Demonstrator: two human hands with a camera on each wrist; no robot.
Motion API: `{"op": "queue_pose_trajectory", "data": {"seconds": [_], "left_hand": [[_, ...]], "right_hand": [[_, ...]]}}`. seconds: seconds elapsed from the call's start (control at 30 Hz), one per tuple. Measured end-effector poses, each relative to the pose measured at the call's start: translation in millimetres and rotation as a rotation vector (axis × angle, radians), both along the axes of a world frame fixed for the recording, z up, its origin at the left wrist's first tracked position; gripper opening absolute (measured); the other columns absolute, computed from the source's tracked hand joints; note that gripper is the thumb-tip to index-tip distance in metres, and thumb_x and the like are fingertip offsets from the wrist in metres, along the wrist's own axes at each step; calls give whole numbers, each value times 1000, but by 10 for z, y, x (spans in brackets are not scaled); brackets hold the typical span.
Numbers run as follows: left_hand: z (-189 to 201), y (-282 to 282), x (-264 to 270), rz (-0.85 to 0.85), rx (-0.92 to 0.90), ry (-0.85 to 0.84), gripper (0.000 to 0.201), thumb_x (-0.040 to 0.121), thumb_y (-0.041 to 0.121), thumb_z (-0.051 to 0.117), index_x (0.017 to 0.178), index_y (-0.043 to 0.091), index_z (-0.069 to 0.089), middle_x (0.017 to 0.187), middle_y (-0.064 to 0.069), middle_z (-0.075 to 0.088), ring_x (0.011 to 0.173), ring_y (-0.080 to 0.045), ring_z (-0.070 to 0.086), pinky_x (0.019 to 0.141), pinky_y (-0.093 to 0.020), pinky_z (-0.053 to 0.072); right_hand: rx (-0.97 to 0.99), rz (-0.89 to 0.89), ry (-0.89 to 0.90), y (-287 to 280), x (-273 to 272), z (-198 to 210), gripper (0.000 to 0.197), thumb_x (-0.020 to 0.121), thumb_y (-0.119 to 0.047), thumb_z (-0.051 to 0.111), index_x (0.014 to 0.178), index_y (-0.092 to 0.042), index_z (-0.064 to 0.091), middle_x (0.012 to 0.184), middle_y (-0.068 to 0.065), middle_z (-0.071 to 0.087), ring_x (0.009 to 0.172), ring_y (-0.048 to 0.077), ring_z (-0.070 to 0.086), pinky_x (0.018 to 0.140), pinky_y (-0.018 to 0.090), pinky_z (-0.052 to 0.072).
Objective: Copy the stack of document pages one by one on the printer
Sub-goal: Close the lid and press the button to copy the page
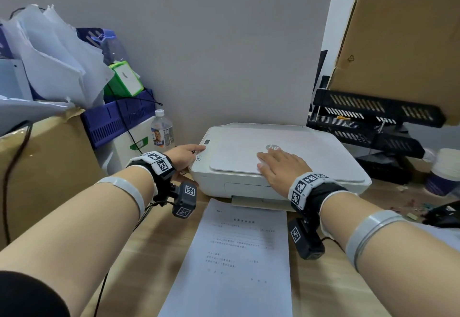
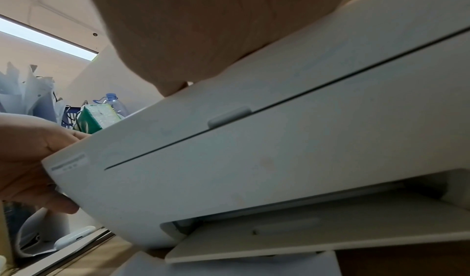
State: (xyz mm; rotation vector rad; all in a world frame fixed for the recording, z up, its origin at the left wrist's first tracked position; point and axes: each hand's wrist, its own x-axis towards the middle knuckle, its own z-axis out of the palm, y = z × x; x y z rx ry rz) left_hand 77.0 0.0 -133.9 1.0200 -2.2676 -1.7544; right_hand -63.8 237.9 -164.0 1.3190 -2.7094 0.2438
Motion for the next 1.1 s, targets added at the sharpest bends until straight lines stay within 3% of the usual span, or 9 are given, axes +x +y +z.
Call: {"op": "queue_pose_trajectory", "data": {"seconds": [0.23,0.4,0.53,0.87,1.1], "left_hand": [[67,12,-26,-28,-57,-93,56,96,0,39,140,33,50,119,-14,63,107,-41,66,85,-62,54],[42,23,2,-10,-37,-54,53,98,5,36,140,34,47,124,-9,61,103,-40,68,80,-62,56],[48,89,23,-6,-31,-30,51,96,1,43,137,31,50,114,-7,62,102,-38,67,83,-60,56],[16,70,23,2,-17,5,51,94,-2,46,134,28,55,133,-6,54,100,-37,67,77,-59,58],[-23,79,64,-14,-36,60,51,96,7,52,139,36,46,120,2,63,92,-29,68,78,-57,58]], "right_hand": [[-1,-14,1,-1,5,-9,51,102,-49,18,149,-32,31,162,-2,23,148,18,22,119,44,18],[0,-14,-1,3,-10,-27,51,102,-50,17,149,-33,30,162,-3,21,148,18,21,120,44,16],[-1,-14,-1,-6,-20,-40,51,102,-50,17,149,-34,30,162,-3,21,148,18,21,120,45,16],[-8,-22,-1,-10,-22,-46,51,102,-50,17,148,-34,30,162,-3,21,148,18,22,120,45,16],[-9,-22,4,-3,-2,-28,50,102,-49,18,149,-34,30,162,-4,21,148,17,21,120,43,16]]}}
